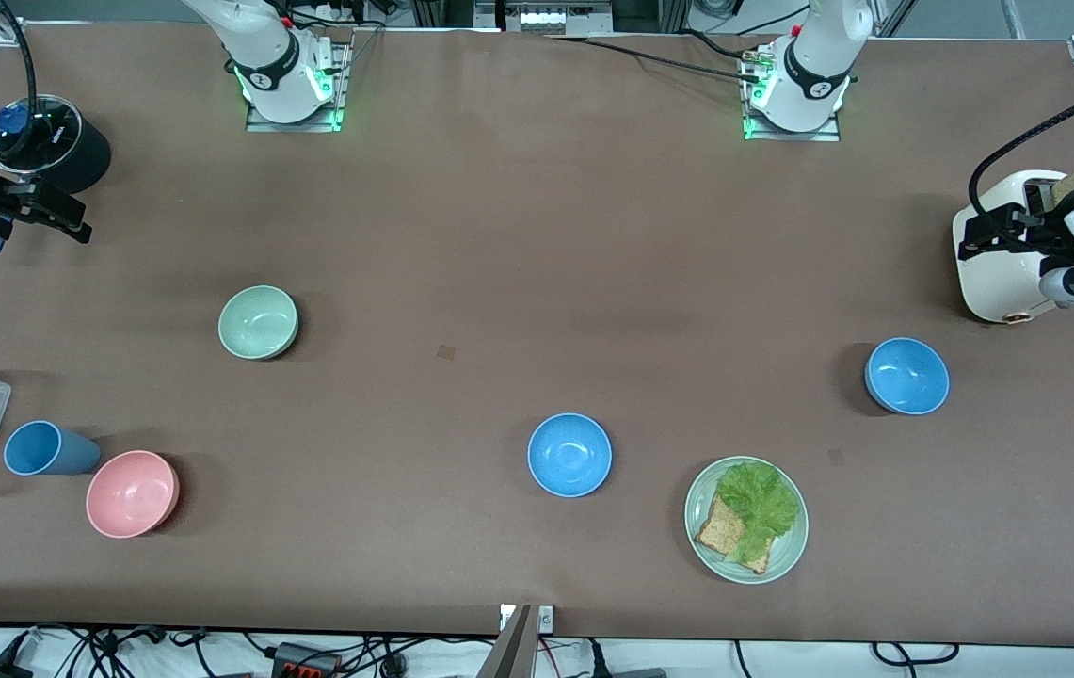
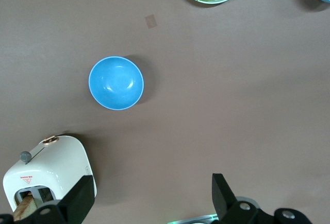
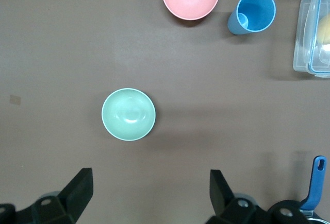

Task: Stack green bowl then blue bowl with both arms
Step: 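Reach the right gripper down and grasp the pale green bowl rim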

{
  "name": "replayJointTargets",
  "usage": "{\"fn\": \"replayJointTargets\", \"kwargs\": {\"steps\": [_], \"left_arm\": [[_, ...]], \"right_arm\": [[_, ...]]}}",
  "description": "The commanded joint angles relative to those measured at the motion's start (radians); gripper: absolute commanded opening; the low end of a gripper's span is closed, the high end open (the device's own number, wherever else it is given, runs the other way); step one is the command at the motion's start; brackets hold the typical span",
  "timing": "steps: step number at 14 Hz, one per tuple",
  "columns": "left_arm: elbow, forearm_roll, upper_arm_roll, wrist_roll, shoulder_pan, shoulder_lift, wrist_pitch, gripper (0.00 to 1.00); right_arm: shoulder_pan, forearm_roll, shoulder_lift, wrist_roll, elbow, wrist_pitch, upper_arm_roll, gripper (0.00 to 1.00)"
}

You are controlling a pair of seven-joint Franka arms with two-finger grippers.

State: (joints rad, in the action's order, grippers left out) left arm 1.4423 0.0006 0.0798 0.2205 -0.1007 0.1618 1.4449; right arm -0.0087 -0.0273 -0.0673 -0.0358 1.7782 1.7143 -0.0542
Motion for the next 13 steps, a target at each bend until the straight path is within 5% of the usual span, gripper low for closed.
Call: {"fn": "replayJointTargets", "kwargs": {"steps": [1, 7, 13], "left_arm": [[0.009, -0.014, 0.003, 0.005, -0.010, -0.012, -0.009, 1.00], [0.009, -0.013, -0.003, 0.007, -0.010, -0.010, -0.011, 1.00], [0.009, -0.011, -0.002, 0.005, -0.008, -0.008, -0.014, 1.00]], "right_arm": [[-0.008, 0.009, -0.034, 0.005, 0.032, 0.001, 0.005, 1.00], [-0.008, 0.007, 0.009, -0.001, 0.032, 0.008, 0.005, 1.00], [0.007, 0.007, 0.262, 0.010, 0.032, 0.054, 0.013, 1.00]]}}
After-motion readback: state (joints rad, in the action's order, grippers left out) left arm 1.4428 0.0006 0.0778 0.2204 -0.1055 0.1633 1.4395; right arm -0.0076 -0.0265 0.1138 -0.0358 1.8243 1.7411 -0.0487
